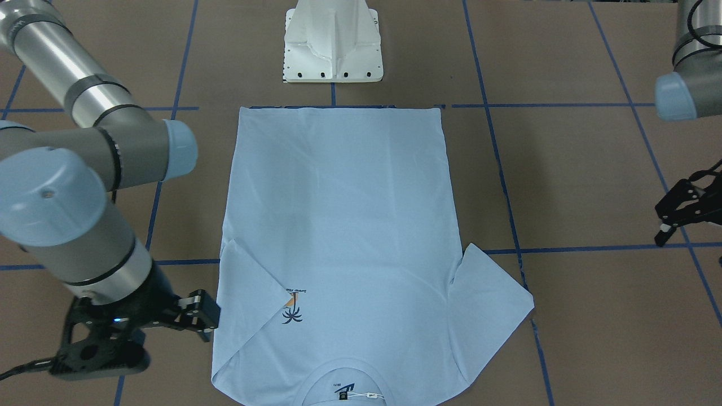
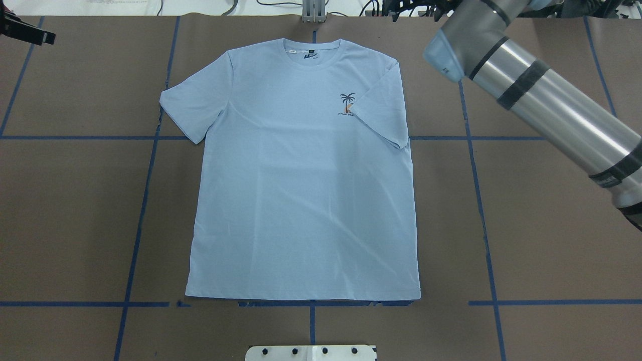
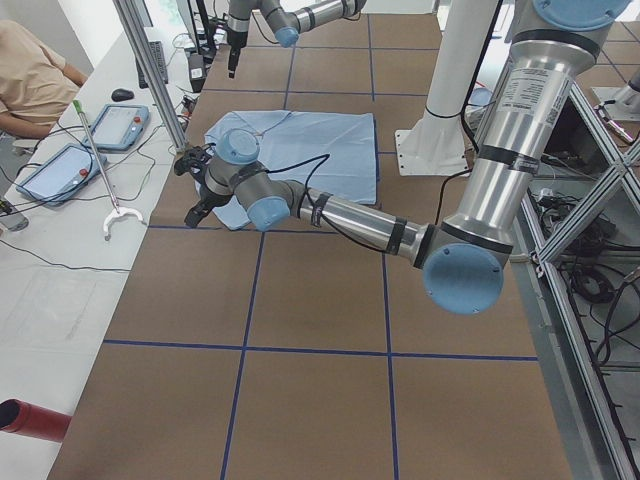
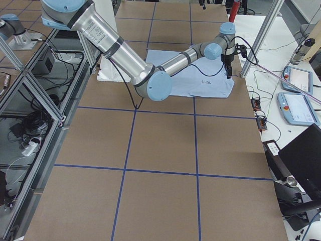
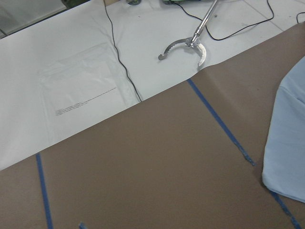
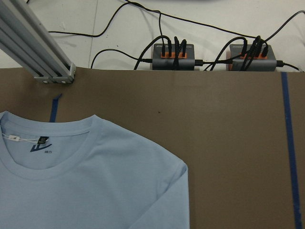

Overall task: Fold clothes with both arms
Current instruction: 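Withdraw the right gripper while moving the left gripper to the other sleeve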

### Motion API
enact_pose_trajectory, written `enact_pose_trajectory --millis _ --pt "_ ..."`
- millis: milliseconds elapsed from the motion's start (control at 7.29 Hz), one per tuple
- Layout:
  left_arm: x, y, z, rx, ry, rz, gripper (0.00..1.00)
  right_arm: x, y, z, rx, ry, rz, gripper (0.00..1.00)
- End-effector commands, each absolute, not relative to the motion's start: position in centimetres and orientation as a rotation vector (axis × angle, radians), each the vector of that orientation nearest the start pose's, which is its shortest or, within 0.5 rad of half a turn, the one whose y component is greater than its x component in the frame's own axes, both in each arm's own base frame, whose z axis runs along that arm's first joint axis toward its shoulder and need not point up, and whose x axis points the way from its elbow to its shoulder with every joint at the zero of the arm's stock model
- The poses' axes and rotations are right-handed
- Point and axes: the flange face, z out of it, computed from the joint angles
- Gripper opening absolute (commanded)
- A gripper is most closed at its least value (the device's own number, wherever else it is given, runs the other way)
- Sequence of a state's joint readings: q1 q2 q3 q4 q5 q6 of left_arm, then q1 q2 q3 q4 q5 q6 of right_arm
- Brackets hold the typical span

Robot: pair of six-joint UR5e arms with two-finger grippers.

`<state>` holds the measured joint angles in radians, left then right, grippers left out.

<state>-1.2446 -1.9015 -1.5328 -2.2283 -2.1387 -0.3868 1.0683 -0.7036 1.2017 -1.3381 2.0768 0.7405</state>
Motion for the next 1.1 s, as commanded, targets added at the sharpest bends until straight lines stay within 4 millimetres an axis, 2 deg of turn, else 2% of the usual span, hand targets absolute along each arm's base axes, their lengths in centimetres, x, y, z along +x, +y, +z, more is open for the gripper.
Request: enact_pose_trajectory --millis 0,137,274,412,686,823,960 --pt "22.4 -64.6 40.0 0.603 0.873 0.14 1.0 -19.9 -74.5 33.0 0.308 -0.821 -0.071 1.0" --pt "25.2 -64.7 40.1 0.579 0.891 0.051 0.94 -15.7 -73.9 35.6 0.313 -0.831 -0.082 1.0" --pt "28.0 -64.5 41.7 0.546 0.903 -0.058 0.75 -13.9 -72.8 37.1 0.313 -0.835 -0.074 1.0" --pt "31.2 -64.6 42.8 0.556 0.893 -0.114 0.68 -13.5 -72.1 38.0 0.311 -0.83 -0.071 1.0" --pt "36.5 -65.1 45.2 0.567 0.828 -0.128 0.64 -13.2 -71.6 38.9 0.31 -0.824 -0.066 1.0" --pt "37.4 -65.1 46.4 0.562 0.818 -0.124 0.63 -13.2 -71.6 39.0 0.309 -0.822 -0.065 1.0" --pt "37.6 -65.0 46.9 0.56 0.816 -0.122 0.62 -13.2 -71.6 39.0 0.311 -0.821 -0.065 1.0"
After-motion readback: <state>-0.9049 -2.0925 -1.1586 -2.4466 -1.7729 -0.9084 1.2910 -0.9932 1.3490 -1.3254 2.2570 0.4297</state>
